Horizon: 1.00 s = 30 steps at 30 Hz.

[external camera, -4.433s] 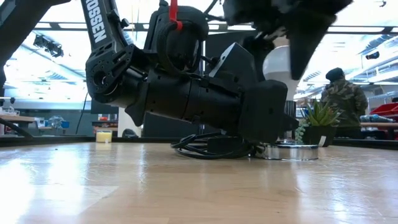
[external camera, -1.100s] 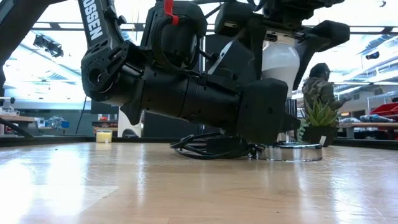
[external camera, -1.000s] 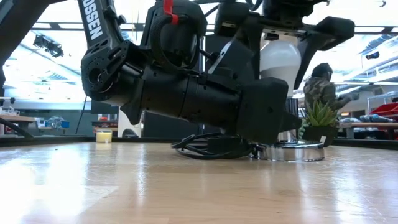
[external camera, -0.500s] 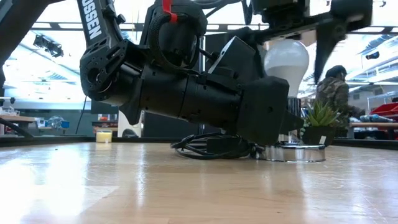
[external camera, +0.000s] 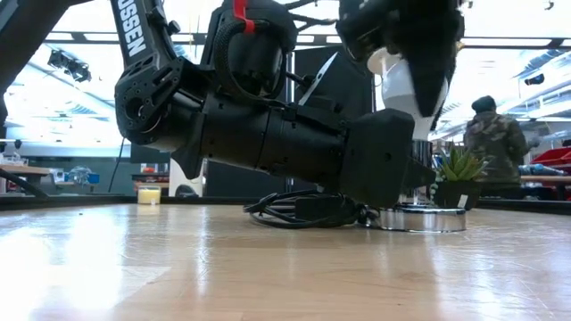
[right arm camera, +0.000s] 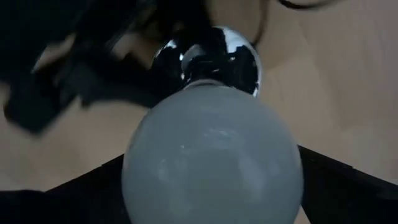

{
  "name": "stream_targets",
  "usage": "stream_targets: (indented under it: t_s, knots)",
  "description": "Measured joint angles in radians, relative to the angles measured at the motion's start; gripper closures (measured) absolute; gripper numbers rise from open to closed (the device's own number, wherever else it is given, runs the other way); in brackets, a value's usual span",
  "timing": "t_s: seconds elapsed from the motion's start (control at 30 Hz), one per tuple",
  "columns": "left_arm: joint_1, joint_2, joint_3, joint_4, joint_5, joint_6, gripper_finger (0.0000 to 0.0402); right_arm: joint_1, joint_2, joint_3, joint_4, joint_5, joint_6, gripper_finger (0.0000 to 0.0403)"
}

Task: Screw lightbulb
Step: Remove the light bulb from the lamp

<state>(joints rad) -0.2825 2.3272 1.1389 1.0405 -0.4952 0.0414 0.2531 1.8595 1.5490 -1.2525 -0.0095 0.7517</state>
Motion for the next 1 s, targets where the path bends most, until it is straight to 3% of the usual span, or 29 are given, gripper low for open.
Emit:
stream_targets:
  t_s: [0.2, 0.37, 0.67, 1.0]
  knots:
    - [0.000, 0.000, 0.000, 0.000, 0.003, 0.000, 0.0213, 0.021, 0.000, 0.000, 0.005, 0.010, 0.380, 0.0049]
    - [0.000, 0.000, 0.000, -0.001, 0.006, -0.008, 0.0213, 0.040, 0.000, 0.000, 0.074, 0.010, 0.574, 0.0049]
    - [-0.002, 0.000, 0.000, -0.006, 0.020, -0.038, 0.0213, 0.061, 0.000, 0.000, 0.097, 0.114, 0.749, 0.0055]
    - [-0.001, 0.000, 0.000, -0.008, 0.016, -0.050, 0.0213, 0.061, 0.000, 0.000, 0.056, 0.116, 0.823, 0.0056]
